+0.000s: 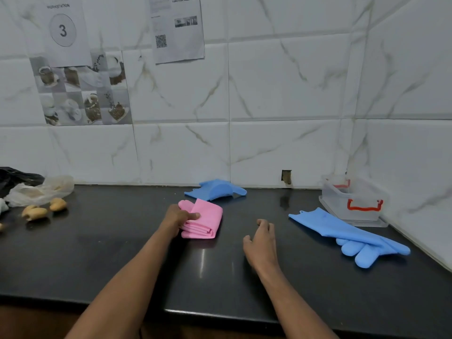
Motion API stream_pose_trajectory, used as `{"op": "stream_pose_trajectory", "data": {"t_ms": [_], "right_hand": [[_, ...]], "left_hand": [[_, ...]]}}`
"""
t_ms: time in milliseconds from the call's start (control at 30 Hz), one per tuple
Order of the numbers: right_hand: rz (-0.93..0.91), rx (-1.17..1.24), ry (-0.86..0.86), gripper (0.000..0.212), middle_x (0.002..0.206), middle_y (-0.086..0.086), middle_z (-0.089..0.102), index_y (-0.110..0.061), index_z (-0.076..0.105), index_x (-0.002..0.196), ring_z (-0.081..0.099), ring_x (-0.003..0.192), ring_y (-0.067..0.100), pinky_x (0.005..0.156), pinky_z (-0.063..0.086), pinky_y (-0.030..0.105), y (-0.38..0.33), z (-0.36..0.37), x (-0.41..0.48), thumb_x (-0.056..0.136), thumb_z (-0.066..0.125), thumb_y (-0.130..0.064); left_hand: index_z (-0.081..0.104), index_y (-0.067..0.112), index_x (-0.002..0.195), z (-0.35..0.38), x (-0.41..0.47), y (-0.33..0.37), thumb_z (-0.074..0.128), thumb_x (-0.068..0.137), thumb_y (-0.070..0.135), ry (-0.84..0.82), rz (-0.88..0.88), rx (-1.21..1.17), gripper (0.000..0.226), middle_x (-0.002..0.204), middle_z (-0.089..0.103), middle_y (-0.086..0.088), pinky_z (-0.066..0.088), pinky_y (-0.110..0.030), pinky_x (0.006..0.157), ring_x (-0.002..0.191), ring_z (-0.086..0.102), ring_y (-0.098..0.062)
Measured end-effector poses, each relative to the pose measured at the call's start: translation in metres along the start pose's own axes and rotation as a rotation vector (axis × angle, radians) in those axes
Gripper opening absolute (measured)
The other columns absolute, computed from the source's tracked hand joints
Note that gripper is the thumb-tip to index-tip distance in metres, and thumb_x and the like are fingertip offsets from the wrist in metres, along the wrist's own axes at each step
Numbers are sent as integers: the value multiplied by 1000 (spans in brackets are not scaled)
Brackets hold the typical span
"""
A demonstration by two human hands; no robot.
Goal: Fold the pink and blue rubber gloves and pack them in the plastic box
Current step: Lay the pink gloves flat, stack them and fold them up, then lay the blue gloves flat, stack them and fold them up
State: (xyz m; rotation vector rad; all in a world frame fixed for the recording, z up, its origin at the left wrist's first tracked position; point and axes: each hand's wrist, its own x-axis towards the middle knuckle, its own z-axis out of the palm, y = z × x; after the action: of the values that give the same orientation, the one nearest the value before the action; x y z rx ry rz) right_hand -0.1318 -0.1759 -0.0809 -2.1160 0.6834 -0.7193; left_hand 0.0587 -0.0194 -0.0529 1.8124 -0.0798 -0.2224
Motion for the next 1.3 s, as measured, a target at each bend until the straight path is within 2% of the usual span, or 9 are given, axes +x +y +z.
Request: {"op": "stream_pose_trajectory", "data": {"t_ms": [167,300,467,567,700,800,900,1200,1300], "right_hand": [[-10,-26,-5,55,141,3,33,-10,34,141,43,82,5,75,39,19,2,3,2,91,58,-9],[-9,-30,-7,56,141,4,32,-11,35,140,44,84,6,75,40,19,2,1,1,90,60,-8],[-15,-26,-8,54,138,2,33,-12,36,138,47,84,6,73,40,18,0,0,-2,90,59,-7],[-14,-24,-7,52,137,3,33,-11,37,137,52,90,9,76,45,21,-2,-1,-3,89,58,-5],[-21,-25,1,50,136,2,33,-13,40,133,56,95,12,85,51,27,-2,0,-2,88,59,-6],[-18,-25,-3,49,136,1,32,-14,41,132,57,94,12,85,52,26,-3,1,-4,88,61,-7],[-22,-28,-3,46,136,0,32,-15,43,131,56,92,11,82,51,23,-1,2,-3,89,61,-8],[-61,-30,-38,38,131,0,36,-15,48,126,51,93,7,81,47,23,3,-2,-2,90,59,-11],[-142,-104,-86,34,131,1,40,-14,51,123,52,103,12,92,47,26,9,-13,-2,90,56,-11]], "left_hand": [[61,6,90,-1,1,-6,84,69,-2,14,61,-63,33,100,72,-20,51,-29,59,70,67,-24],[61,2,106,-4,-2,-13,84,69,-3,62,108,-87,44,104,69,-20,50,-31,62,77,66,-27],[56,-2,123,-13,4,-16,88,69,14,59,183,189,65,120,65,-25,51,-45,88,102,63,-33],[10,7,155,-13,4,-8,88,68,32,199,327,581,119,157,24,-21,23,-53,116,144,26,-36],[38,19,150,2,0,12,59,94,37,248,814,871,62,158,31,-9,14,-54,116,148,20,-28],[34,32,150,21,-2,1,30,102,49,31,645,1119,52,164,14,4,-2,-59,116,152,1,-23],[10,37,155,27,4,-24,26,102,50,-120,523,1306,57,165,-1,7,2,-66,113,152,-8,-25],[3,30,156,25,3,-33,16,102,52,-110,562,1209,60,165,-1,5,-1,-54,119,152,-7,-18],[15,26,156,27,-7,-37,21,101,53,91,629,1102,62,164,13,0,-7,-56,117,152,3,-19]]}}
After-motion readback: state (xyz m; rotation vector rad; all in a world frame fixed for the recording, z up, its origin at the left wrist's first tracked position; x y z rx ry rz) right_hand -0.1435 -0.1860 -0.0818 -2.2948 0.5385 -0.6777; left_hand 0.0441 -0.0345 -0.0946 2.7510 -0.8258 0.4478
